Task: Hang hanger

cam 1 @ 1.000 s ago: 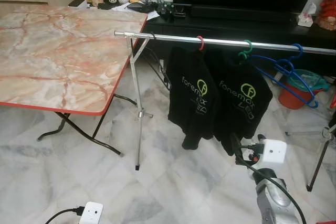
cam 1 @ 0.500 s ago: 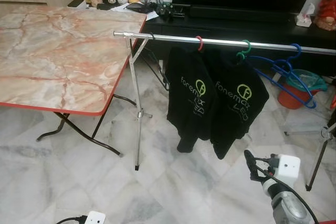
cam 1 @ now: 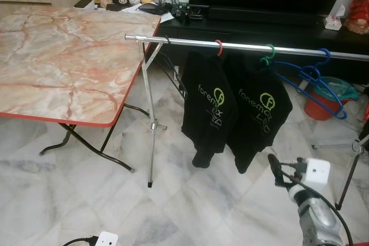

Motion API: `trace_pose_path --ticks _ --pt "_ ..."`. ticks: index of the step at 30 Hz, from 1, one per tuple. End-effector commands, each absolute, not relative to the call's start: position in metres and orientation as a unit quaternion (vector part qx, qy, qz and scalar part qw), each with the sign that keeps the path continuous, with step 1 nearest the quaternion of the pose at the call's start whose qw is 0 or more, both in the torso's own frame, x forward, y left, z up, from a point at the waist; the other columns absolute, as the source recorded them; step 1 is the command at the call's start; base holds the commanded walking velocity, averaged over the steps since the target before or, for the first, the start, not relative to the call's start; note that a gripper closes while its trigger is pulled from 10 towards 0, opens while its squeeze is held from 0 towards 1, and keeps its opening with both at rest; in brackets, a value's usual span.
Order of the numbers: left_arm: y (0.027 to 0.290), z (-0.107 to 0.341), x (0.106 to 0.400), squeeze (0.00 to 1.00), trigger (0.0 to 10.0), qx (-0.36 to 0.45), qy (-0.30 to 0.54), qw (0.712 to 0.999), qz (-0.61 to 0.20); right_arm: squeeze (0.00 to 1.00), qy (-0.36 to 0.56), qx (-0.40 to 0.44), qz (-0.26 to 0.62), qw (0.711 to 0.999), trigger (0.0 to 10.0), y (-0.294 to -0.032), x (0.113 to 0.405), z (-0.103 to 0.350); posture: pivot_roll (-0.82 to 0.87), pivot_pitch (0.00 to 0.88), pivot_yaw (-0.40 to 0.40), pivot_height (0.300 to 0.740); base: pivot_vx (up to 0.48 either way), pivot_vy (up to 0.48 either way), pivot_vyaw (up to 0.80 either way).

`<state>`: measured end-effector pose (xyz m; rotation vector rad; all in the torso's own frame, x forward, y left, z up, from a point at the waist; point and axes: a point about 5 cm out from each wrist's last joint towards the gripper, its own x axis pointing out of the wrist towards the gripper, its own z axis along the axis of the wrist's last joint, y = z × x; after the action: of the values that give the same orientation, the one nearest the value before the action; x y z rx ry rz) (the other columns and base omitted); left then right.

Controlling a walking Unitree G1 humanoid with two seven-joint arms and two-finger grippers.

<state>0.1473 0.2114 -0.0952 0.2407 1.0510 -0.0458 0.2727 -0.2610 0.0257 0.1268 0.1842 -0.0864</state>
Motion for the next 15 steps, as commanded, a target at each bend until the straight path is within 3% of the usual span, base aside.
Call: trace_pose_path --ticks 1,15 --pt "0.213 -0.097 0.141 0.0 10.0 0.12 0.507 0.853 -0.029 0.0 0.073 0.056 -0.041 0.995 10.0 -0.259 0.279 0.034 -0.1 0.0 -0.054 0.74 0.0 0.0 0.0" --pt "0.213 -0.097 0.142 0.0 10.0 0.121 0.506 0.854 -0.029 0.0 0.038 0.048 -0.039 0.997 10.0 -0.254 0.28 0.047 -0.1 0.0 -0.054 0.74 0.0 -0.018 0.0"
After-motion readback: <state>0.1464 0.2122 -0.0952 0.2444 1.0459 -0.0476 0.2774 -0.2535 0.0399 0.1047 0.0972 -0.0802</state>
